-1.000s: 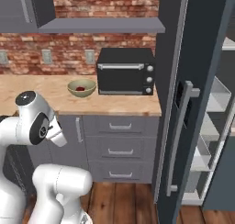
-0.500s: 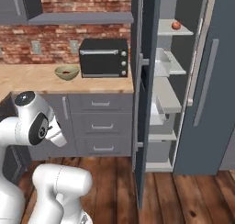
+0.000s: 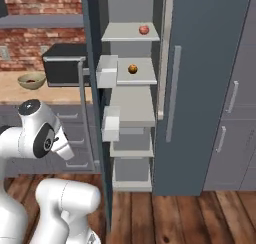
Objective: Take the orange, peach, and pear from the freezer and place them in the bowl on the counter.
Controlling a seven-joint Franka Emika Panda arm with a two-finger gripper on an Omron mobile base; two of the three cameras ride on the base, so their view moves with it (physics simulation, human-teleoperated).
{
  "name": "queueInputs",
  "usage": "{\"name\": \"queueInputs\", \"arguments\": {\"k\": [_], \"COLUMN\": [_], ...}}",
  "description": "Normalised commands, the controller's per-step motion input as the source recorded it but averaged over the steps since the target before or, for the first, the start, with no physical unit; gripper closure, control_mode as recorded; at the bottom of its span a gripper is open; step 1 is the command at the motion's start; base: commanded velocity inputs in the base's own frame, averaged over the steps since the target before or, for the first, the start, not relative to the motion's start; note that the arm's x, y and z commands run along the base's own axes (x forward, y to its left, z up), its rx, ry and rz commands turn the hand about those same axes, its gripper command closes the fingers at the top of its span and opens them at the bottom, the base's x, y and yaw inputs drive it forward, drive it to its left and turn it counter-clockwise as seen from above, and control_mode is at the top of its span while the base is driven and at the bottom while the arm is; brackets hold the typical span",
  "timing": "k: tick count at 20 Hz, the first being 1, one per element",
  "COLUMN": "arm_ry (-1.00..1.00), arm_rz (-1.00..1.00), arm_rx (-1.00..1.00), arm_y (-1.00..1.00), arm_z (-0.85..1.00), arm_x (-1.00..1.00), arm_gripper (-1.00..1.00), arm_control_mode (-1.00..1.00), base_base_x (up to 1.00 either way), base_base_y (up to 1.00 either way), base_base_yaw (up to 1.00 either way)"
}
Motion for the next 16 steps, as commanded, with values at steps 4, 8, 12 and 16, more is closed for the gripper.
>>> {"name": "queueInputs", "arguments": {"k": [4, 8, 12, 16], "arm_ry": [0.0, 0.0, 0.0, 0.0], "arm_rz": [0.0, 0.0, 0.0, 0.0], "arm_rx": [0.0, 0.0, 0.0, 0.0], "arm_y": [0.0, 0.0, 0.0, 0.0], "arm_z": [0.0, 0.0, 0.0, 0.0], "arm_x": [0.0, 0.0, 0.0, 0.0], "arm_gripper": [-1.0, -1.0, -1.0, -1.0], "arm_control_mode": [1.0, 1.0, 1.0, 1.0], "base_base_x": [0.09, 0.39, 1.0, 1.0], "base_base_y": [-1.0, -1.0, -0.75, -0.51], "base_base_yaw": [0.0, 0.05, 0.25, 0.25]}}
